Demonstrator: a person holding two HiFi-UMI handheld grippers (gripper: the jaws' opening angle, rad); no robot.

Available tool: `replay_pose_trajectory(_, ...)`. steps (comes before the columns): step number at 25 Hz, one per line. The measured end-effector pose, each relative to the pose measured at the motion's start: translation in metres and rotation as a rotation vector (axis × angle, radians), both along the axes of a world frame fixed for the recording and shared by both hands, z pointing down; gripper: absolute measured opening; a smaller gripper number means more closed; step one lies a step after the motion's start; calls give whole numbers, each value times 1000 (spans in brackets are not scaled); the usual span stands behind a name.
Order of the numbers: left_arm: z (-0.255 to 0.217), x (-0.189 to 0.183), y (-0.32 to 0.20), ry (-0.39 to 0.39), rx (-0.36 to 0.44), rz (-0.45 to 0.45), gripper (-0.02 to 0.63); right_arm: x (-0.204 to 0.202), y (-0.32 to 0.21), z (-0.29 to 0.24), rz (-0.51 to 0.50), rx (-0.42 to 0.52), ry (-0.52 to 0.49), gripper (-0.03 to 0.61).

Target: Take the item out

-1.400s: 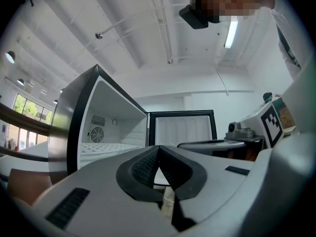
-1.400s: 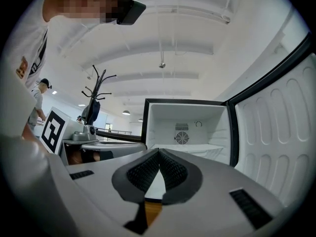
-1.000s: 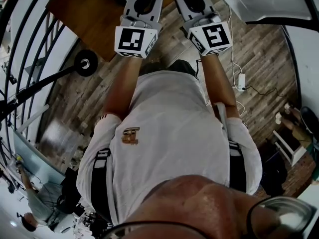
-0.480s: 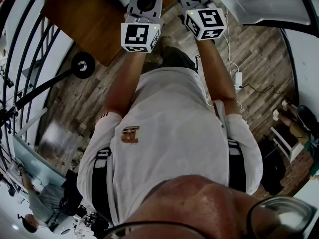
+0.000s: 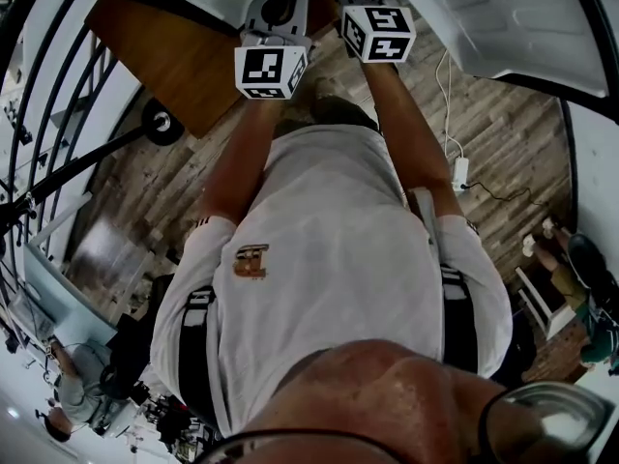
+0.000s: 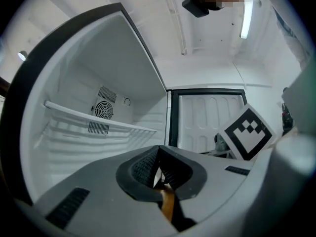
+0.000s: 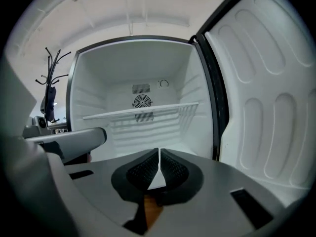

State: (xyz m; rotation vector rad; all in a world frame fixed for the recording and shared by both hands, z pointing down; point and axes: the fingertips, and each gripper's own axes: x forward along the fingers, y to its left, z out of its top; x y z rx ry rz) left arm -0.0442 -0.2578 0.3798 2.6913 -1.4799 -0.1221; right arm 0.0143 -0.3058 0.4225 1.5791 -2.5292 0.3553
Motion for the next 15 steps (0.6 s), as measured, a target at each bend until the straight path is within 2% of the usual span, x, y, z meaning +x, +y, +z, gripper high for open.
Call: replay_pose_trajectory(15, 20, 41, -48, -56, -40, -139, 18, 42, -61, 63, 20, -216, -297, 37)
